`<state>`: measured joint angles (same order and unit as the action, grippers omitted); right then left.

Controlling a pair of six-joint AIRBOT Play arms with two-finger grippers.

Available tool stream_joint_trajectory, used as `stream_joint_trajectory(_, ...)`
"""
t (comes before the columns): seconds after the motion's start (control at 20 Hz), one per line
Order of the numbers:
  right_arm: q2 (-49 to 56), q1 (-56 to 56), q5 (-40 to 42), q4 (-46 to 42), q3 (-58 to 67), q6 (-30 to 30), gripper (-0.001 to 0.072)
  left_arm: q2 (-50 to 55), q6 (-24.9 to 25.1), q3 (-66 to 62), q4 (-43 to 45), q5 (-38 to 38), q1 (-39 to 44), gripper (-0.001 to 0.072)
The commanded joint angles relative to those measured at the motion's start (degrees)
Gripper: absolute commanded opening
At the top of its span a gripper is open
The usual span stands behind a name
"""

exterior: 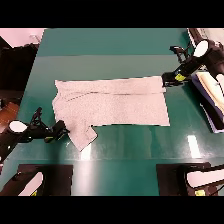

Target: Fold the shirts.

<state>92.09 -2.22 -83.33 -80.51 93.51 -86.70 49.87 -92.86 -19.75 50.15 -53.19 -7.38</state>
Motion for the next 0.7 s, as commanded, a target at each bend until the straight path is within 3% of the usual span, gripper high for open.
stream_joint_trajectory(0.0, 0.0, 0.6, -2.7, 0.0, 0.0, 1.2, 0.0287, -0.1, 0.9, -0.2, -2.4, 1.1, 0.0, 0.0022)
stream_joint_trajectory(0.15, -1.8, 4.0, -5.3, 0.1, -4.6, 2.1, 0.0287, -0.2, 5.4, -2.6, -2.3, -2.4, 0.0, 0.0021)
stream_joint_trajectory(0.35, -7.9, 11.8, -2.8, 0.5, -21.0, 5.8, 0.0287, -0.2, 8.7, -7.1, -2.4, -5.4, 0.0, 0.0021)
stream_joint_trajectory(0.4, -9.2, 14.2, -1.2, 3.3, -25.3, 8.1, 0.0296, -0.2, 9.3, -7.8, -2.5, -5.6, 0.0, 0.0021)
stream_joint_trajectory(0.5, -10.8, 19.2, 1.0, 12.9, -32.5, 12.0, 0.0395, -0.2, 9.4, -8.1, -2.6, -6.1, 0.0, 0.0022)
stream_joint_trajectory(0.65, -10.7, 24.4, 3.2, 24.3, -39.6, 16.2, 0.0394, -0.2, 9.8, -8.1, -2.6, -7.7, 0.0, 0.0021)
